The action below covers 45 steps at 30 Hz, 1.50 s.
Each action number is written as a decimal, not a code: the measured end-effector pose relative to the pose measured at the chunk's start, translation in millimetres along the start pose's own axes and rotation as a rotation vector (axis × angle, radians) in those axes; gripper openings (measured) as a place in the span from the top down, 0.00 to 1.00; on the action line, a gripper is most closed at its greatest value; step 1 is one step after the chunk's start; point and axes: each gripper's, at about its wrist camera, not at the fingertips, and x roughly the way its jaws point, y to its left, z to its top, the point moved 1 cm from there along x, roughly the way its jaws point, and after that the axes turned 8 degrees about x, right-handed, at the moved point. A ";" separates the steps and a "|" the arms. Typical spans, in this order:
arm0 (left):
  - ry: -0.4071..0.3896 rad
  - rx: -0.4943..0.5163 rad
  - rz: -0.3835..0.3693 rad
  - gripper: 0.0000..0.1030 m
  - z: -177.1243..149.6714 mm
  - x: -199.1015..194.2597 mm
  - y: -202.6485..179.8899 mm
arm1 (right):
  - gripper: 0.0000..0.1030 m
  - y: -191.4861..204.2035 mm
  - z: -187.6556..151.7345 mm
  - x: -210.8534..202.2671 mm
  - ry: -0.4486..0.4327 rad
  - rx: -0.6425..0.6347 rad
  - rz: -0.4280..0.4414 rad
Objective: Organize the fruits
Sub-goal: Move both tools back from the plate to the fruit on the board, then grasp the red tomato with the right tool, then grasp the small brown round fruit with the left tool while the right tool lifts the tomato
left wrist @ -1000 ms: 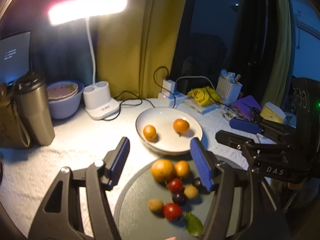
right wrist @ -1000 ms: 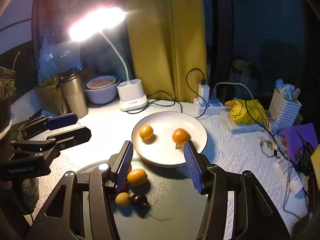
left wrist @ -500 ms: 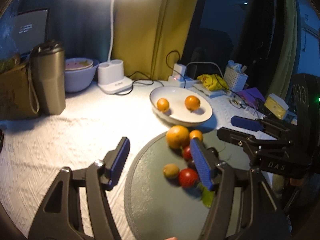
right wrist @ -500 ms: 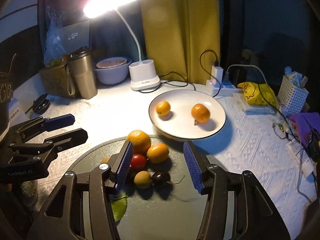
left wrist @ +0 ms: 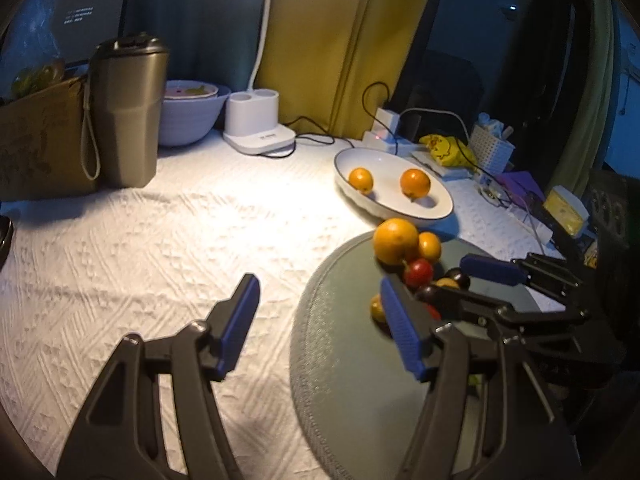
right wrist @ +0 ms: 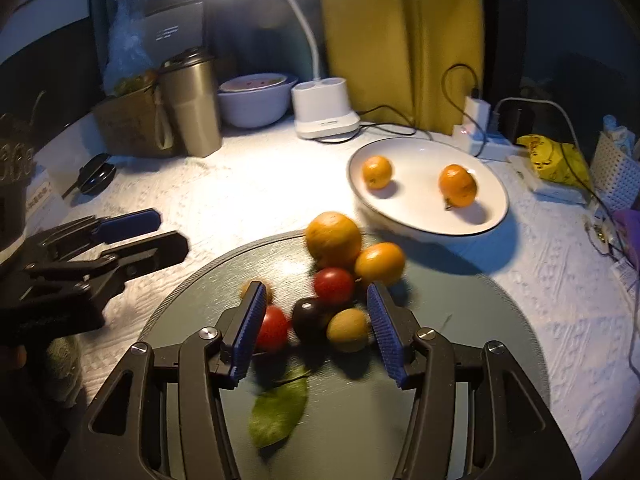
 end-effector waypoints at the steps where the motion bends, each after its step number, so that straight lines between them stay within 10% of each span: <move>1: 0.003 -0.001 0.000 0.38 -0.8 0.1 0.7 | 0.46 3.3 -1.2 -0.4 0.002 -0.008 0.007; 19: 0.035 -0.006 0.024 0.38 -12.3 -5.4 3.1 | 0.69 33.6 -15.1 4.3 0.054 -0.136 0.035; 45: 0.136 0.102 0.032 0.38 -7.5 29.1 -39.0 | 0.73 -10.1 -5.1 -28.8 -0.003 -0.071 0.034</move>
